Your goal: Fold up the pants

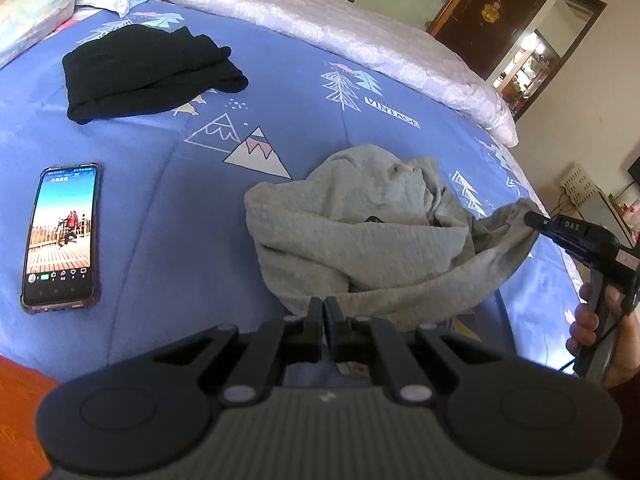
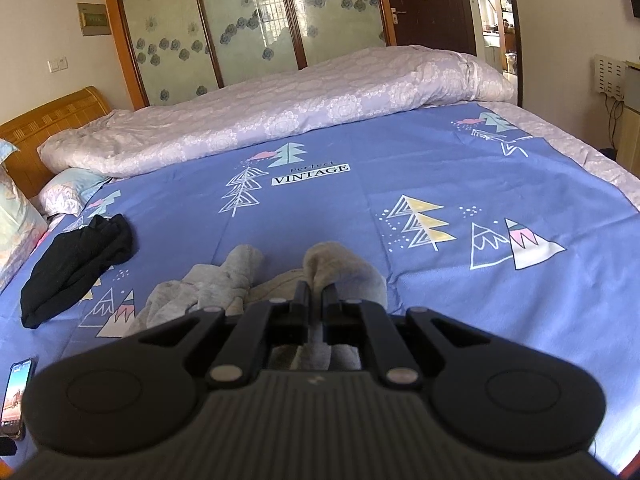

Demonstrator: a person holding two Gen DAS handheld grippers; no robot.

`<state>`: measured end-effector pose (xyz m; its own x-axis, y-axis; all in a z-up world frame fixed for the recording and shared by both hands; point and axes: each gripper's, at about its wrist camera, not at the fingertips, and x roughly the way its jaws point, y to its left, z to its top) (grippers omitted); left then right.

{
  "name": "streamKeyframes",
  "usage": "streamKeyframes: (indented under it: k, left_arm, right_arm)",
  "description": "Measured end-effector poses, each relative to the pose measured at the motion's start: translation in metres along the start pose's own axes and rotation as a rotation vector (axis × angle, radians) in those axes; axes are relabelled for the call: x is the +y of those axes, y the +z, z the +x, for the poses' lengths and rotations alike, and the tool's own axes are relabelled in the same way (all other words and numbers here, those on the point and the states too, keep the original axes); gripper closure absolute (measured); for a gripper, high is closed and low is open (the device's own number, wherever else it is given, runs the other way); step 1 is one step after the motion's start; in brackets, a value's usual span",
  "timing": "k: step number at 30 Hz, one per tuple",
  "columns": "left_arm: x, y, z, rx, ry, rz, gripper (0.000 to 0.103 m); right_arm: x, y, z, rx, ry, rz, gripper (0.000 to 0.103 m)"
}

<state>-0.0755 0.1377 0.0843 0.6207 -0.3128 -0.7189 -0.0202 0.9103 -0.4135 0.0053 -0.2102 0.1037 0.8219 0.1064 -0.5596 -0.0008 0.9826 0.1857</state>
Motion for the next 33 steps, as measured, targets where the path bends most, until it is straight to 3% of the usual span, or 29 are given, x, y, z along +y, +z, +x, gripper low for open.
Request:
streamKeyframes:
  k: [6, 11, 13, 19, 21, 23, 25, 27, 29, 33]
  left_arm:
    - [-0.007, 0.001, 0.006, 0.018, 0.001, 0.02, 0.096]
    - [-0.012, 0.012, 0.002, -0.028, 0.011, 0.054, 0.094]
    - [-0.014, 0.017, 0.001, -0.054, 0.039, 0.082, 0.091]
    - [-0.014, 0.03, 0.018, -0.048, 0.026, 0.081, 0.083]
    - [-0.015, 0.037, 0.029, -0.037, 0.027, 0.088, 0.076]
    - [-0.017, 0.047, 0.04, -0.037, 0.035, 0.102, 0.059]
    - [-0.021, 0.059, 0.051, -0.046, 0.053, 0.125, 0.052]
    - [-0.025, 0.072, 0.061, -0.048, 0.055, 0.128, 0.046]
    - [-0.028, 0.082, 0.072, -0.046, 0.033, 0.123, 0.025]
    - [-0.027, 0.09, 0.108, 0.01, 0.04, 0.11, 0.025]
  right_arm:
    - [-0.002, 0.001, -0.004, -0.015, 0.004, 0.016, 0.095]
    - [-0.043, 0.007, -0.053, -0.225, -0.055, 0.173, 0.095]
    - [-0.063, 0.003, -0.074, -0.267, -0.096, 0.213, 0.095]
    - [-0.105, -0.038, -0.106, -0.199, -0.223, 0.255, 0.095]
    - [-0.115, -0.055, -0.109, -0.154, -0.273, 0.273, 0.095]
    - [-0.123, -0.067, -0.103, -0.086, -0.291, 0.285, 0.094]
    - [-0.125, -0.069, -0.093, -0.024, -0.298, 0.278, 0.089]
    - [-0.13, -0.066, -0.093, -0.049, -0.339, 0.315, 0.072]
    - [-0.132, -0.055, -0.097, -0.095, -0.314, 0.378, 0.072]
    - [-0.097, -0.028, -0.077, -0.087, -0.159, 0.279, 0.064]
